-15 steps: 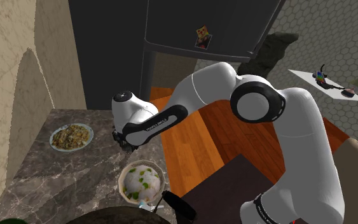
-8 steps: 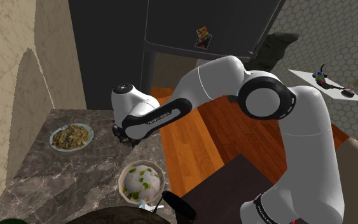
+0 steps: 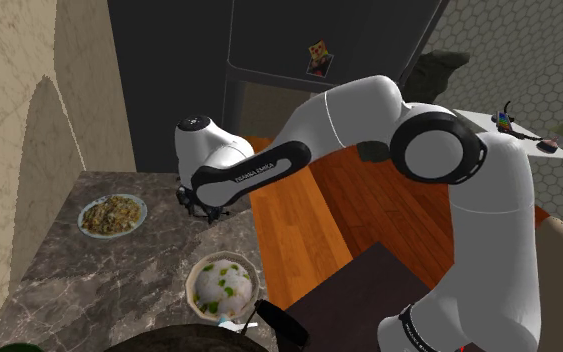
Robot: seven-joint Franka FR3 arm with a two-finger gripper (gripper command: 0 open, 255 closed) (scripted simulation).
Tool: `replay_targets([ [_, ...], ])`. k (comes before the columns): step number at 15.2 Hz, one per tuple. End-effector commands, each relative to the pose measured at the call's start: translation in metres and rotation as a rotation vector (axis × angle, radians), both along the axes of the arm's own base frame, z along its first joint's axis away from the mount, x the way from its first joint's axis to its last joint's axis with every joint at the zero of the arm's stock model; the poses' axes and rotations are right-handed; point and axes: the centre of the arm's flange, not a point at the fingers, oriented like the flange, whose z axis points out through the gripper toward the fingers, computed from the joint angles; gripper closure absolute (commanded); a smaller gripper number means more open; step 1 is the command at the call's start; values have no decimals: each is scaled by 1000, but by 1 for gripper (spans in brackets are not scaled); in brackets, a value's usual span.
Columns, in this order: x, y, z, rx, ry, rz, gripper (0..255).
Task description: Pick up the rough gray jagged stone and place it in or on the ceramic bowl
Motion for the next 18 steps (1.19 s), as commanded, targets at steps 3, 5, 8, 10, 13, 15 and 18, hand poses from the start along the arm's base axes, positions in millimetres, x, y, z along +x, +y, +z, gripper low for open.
replay_targets([
  [3, 1, 0, 22, 0, 0, 0, 255],
  [5, 1, 0, 32, 0, 0, 0, 255],
  [8, 1, 0, 48, 0, 0, 0, 255],
  [10, 1, 0, 59, 0, 0, 0, 255],
  [13, 1, 0, 75, 0, 0, 0, 255],
  [15, -12, 3, 76, 0, 0, 0, 255],
  [18, -51, 12, 78, 0, 0, 0, 255],
])
